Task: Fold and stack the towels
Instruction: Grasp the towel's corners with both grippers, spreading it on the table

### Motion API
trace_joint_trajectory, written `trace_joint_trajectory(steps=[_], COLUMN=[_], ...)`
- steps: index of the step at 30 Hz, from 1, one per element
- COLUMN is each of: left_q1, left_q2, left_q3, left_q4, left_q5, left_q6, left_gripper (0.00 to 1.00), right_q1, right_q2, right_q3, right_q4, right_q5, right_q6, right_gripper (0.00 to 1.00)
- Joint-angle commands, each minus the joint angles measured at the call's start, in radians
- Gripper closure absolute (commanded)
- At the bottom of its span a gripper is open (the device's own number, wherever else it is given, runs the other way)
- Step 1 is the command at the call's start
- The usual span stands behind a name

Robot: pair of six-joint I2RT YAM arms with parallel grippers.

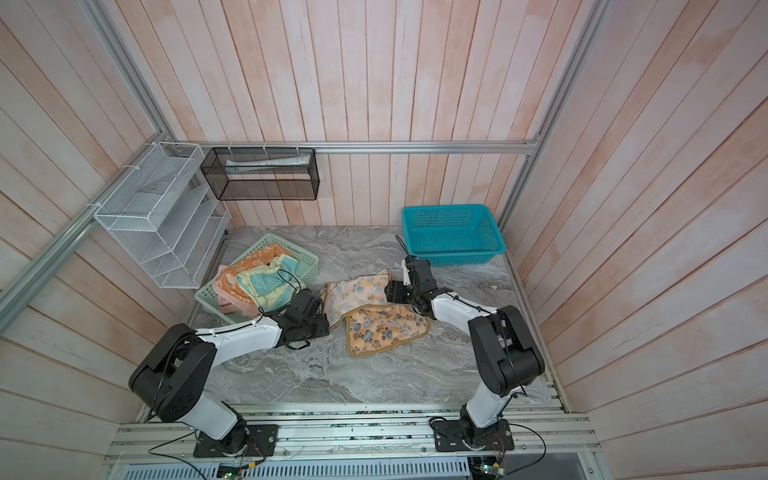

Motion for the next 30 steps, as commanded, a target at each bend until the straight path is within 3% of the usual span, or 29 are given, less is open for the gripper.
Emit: trace_joint_trajectory(steps=[1,4,6,8,10,11,13,17,24,28,30], left_q1=[-0.001,-0.001,-0.001,-0.001,0.0,0.001,0.006,0.02,0.023,0.025,0.026], left_q2=[0.019,0.024,0.009,-0.029,-0.088,-0.117,-0.185,-0.3,-0.451,-0.444,-0.433], left_q3=[-0.029,-0.042,-0.047,-0.049,-0.038,-0.028,0.005,0.095,0.264,0.306,0.293], left_q4=[0.032,0.038,0.041,0.045,0.034,0.024,-0.005,-0.062,-0.097,-0.116,-0.115], left_q5=[-0.015,0.004,0.014,0.022,0.024,0.024,0.021,0.054,0.14,0.19,0.197], left_q6=[0.017,0.02,0.024,0.033,0.051,0.061,0.087,0.141,0.191,0.171,0.15], left_gripper=[0.44,0.54,0.69,0.88,1.0,1.0,1.0,1.0,1.0,1.0,1.0], right_q1=[-0.003,-0.003,-0.002,-0.001,0.0,0.0,0.0,0.0,-0.002,-0.008,-0.007], right_q2=[0.051,0.09,0.102,0.1,0.081,0.064,0.009,-0.12,-0.362,-0.395,-0.373], right_q3=[0.052,0.093,0.112,0.128,0.14,0.144,0.145,0.138,0.121,0.067,0.028], right_q4=[0.029,0.022,0.015,0.009,0.0,-0.003,-0.009,-0.033,-0.144,-0.206,-0.198], right_q5=[-0.047,-0.092,-0.113,-0.132,-0.147,-0.152,-0.15,-0.123,-0.011,-0.01,-0.074], right_q6=[0.013,0.006,0.001,-0.004,-0.007,-0.008,-0.01,-0.013,-0.023,0.017,0.064], right_gripper=[0.32,0.45,0.63,0.66,0.68,0.68,0.83,1.0,1.0,0.76,0.68])
